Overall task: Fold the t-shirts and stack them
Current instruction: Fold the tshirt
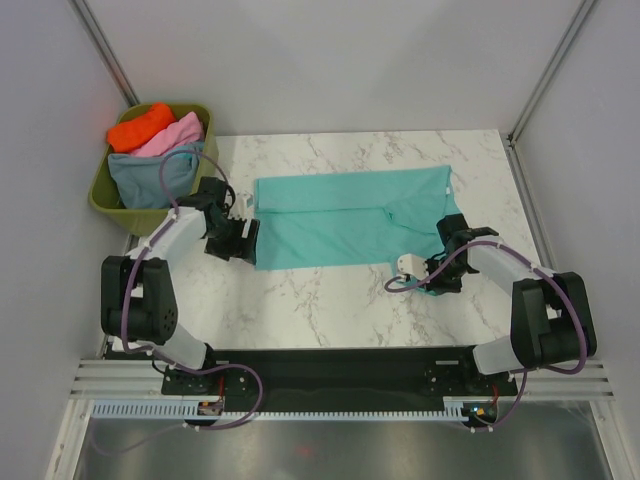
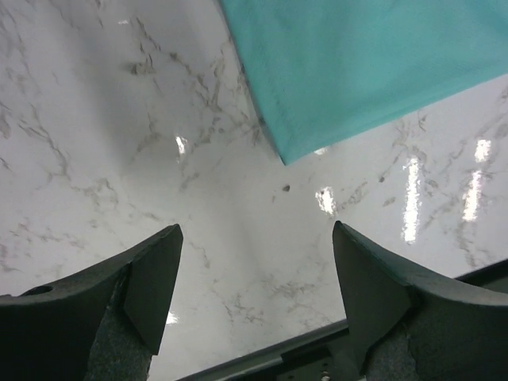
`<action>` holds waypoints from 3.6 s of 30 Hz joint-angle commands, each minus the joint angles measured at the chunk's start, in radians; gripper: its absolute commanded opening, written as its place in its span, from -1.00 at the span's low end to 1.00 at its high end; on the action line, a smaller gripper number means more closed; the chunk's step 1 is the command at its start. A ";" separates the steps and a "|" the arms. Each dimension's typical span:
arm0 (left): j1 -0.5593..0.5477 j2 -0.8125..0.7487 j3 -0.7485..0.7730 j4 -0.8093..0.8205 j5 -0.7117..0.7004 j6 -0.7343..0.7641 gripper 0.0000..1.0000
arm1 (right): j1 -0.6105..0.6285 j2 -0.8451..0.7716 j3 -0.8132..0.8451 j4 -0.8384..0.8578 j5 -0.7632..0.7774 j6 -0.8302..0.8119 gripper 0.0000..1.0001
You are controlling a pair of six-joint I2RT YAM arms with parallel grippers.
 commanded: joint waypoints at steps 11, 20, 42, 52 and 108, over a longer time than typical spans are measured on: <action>0.106 0.018 -0.034 -0.004 0.336 -0.198 0.41 | 0.004 -0.007 0.049 0.013 -0.007 0.037 -0.81; 0.106 0.145 0.027 0.019 0.305 -0.206 0.39 | 0.004 0.001 0.052 0.026 -0.010 0.059 -0.81; 0.097 0.260 0.067 0.019 0.267 -0.181 0.23 | 0.005 0.080 0.092 0.053 -0.011 0.091 -0.81; 0.054 0.314 0.101 0.022 0.257 -0.157 0.09 | 0.004 0.079 0.083 0.059 -0.007 0.100 -0.81; 0.064 0.377 0.576 -0.050 0.314 -0.077 -0.96 | -0.131 0.318 0.857 0.208 -0.085 0.428 -1.00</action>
